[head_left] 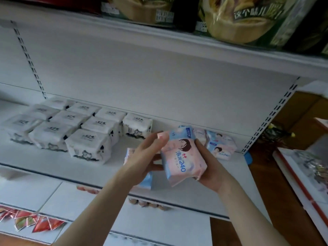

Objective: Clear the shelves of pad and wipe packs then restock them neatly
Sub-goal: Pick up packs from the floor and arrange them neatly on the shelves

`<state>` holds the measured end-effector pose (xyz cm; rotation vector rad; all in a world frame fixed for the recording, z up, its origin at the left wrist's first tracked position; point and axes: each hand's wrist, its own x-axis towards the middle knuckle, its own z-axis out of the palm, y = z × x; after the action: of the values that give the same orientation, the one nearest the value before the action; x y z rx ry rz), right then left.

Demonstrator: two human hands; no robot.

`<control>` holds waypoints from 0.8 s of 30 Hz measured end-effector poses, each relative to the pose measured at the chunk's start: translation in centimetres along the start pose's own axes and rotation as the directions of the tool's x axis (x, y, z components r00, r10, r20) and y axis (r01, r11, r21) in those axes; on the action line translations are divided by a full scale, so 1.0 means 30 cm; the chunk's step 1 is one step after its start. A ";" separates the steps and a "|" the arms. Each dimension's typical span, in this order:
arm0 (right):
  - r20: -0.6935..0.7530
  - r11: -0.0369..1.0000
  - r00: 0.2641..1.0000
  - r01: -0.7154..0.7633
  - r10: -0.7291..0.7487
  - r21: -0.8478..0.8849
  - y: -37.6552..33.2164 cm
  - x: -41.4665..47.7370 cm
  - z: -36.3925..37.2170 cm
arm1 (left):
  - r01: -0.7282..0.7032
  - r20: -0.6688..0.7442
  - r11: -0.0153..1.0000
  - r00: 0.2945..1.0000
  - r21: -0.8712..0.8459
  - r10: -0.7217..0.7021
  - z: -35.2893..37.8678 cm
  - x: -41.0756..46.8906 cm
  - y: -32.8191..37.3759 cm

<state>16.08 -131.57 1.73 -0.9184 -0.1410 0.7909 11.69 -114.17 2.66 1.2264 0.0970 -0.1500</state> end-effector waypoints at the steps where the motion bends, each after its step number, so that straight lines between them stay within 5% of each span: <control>1: -0.033 0.999 0.999 -0.004 0.003 -0.032 0.002 -0.004 0.006 | 0.013 0.020 1.000 1.000 0.008 -0.014 0.008 0.002 -0.002; 7: -0.405 0.987 0.900 0.139 -0.159 -0.079 0.037 -0.054 -0.044 | -0.042 -0.180 0.990 0.983 -0.135 0.017 0.042 0.049 -0.089; 11: -0.505 0.941 0.846 -0.014 -0.169 -0.337 0.096 -0.127 -0.079 | -0.096 -0.258 0.981 0.965 -0.167 0.051 0.109 0.065 -0.181; 15: -0.565 0.881 0.776 -0.028 -0.279 -0.473 0.116 -0.174 -0.152 | -0.122 -0.195 0.979 0.969 0.161 0.153 0.180 0.088 -0.279; 18: -0.589 0.814 0.724 -0.066 -0.359 -0.577 0.088 -0.217 -0.258 | -0.142 -0.096 0.853 0.971 0.503 0.218 0.213 0.143 -0.323; 24: -0.507 0.663 0.755 -0.129 -0.416 -0.737 -0.006 -0.261 -0.456 | -0.121 0.027 0.835 0.992 0.537 0.127 0.326 0.253 -0.444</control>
<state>16.43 -145.84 -4.95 -1.9082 0.0855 0.1690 16.87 -128.26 -7.63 1.7952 -0.0211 -0.0564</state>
